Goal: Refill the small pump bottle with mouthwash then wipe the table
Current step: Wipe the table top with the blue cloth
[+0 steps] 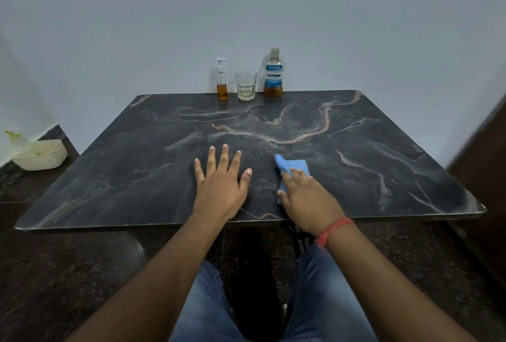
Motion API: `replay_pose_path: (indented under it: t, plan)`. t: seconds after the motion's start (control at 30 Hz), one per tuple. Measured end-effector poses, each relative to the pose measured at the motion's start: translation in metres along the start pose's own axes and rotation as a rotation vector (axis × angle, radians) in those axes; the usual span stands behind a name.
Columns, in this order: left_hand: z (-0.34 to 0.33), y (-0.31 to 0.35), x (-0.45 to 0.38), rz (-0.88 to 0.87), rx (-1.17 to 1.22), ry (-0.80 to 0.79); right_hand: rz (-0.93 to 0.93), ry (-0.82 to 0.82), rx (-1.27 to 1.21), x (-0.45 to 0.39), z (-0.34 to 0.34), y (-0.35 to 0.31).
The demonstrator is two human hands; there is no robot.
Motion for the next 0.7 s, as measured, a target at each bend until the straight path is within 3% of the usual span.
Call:
replay_pose_path:
  t: [0.07, 0.2, 0.37, 0.5, 0.63, 0.7]
  plan:
    - [-0.001, -0.001, 0.001, 0.001, 0.003, 0.008, -0.083, 0.020, 0.017, -0.004, 0.000, -0.003]
    - [0.000, -0.001, 0.000, 0.011, -0.008, 0.011, 0.161, -0.026, 0.019, -0.017, -0.008, -0.032]
    - [-0.001, -0.001, 0.002, 0.008, -0.001, 0.023, 0.011, -0.075, 0.019, -0.059, 0.004, -0.008]
    - [-0.001, -0.001, 0.001, 0.010, 0.000, 0.025, 0.269, -0.106, -0.017, -0.065, 0.000, -0.031]
    - [-0.001, -0.001, 0.002, 0.006, 0.012, 0.021, 0.015, -0.080, 0.017, -0.084, 0.013, -0.001]
    - [-0.001, -0.001, 0.002, 0.012, 0.012, 0.026, 0.090, -0.076, 0.051, -0.076, 0.006, -0.015]
Point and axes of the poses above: each hand's wrist, its own x-axis away from the middle knuckle, its own z-axis out of the back of the hand, y = z × x, the point moved 2 cm from there along -x, towards the middle knuckle, and after that the axes turned 4 degrees about x, right-handed, at the moved point
